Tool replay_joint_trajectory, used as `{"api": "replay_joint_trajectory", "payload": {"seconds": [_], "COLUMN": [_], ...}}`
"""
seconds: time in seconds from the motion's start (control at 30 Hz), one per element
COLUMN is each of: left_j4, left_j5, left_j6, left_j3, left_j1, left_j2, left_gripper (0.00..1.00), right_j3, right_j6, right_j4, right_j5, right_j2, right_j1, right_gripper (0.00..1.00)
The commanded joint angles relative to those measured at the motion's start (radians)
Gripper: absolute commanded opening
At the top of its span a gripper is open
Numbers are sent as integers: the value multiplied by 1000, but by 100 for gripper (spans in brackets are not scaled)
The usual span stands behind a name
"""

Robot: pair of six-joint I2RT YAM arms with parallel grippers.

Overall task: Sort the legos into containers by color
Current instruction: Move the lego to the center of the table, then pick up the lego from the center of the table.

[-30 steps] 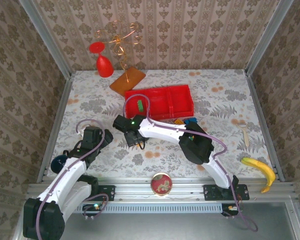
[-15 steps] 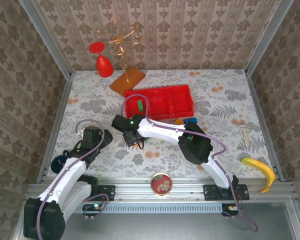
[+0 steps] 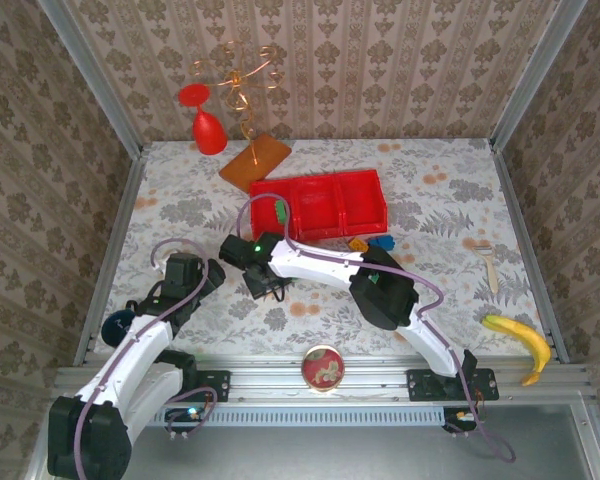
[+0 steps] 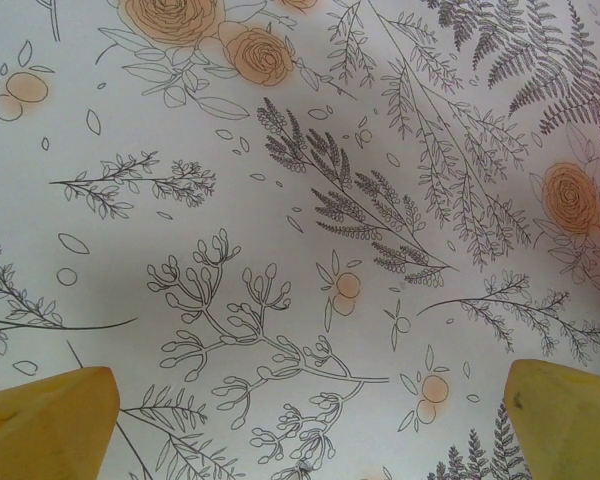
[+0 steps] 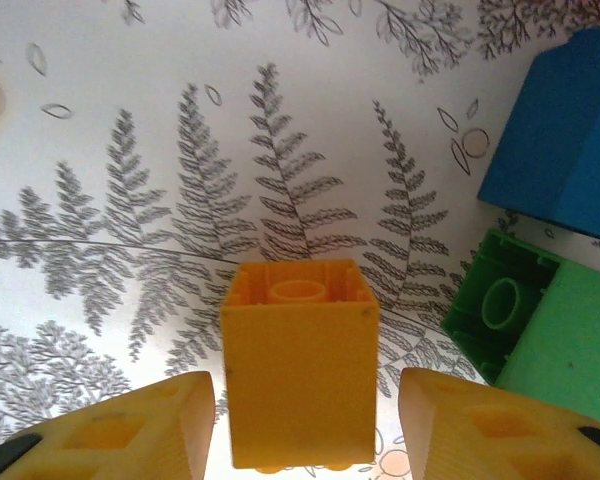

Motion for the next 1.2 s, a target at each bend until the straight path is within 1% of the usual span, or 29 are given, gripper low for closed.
{"api": "replay_joint_trajectory", "payload": {"seconds": [0.0,0.3,0.47,0.6,0.7,0.77,1.0,1.17], "left_j4": [9,10,9,5,4,4,2,20], "left_j5": [9,11,13,13,13,14,15,30], "left_j6": [-1,3,1,-1,-2,0,4,9], "left_j3": [-6,-6,-8,-9,-9,-9,-2,-4], "left_j1": [8,10,11,12,14,14,30,45], "left_j2": [3,3,3,1,1,1,-5,-17], "left_gripper": [100,100,100,100,100,100,100,100], "right_j3": [34,40,48,48,39,25,-43,-95], "right_j6": [12,5,-2,-6,-10,-15,-32,-47], "right_j4": [-47,-12,1,-2,2,13,51,61], "right_j5": [33,-12,-23,-20,-3,10,84,125], "right_j2": [8,40,57,51,17,-19,-175,-250], "right_j1": [5,5,4,5,5,2,-50,-135], "right_gripper": [53,52,47,39,29,26,25,24]}}
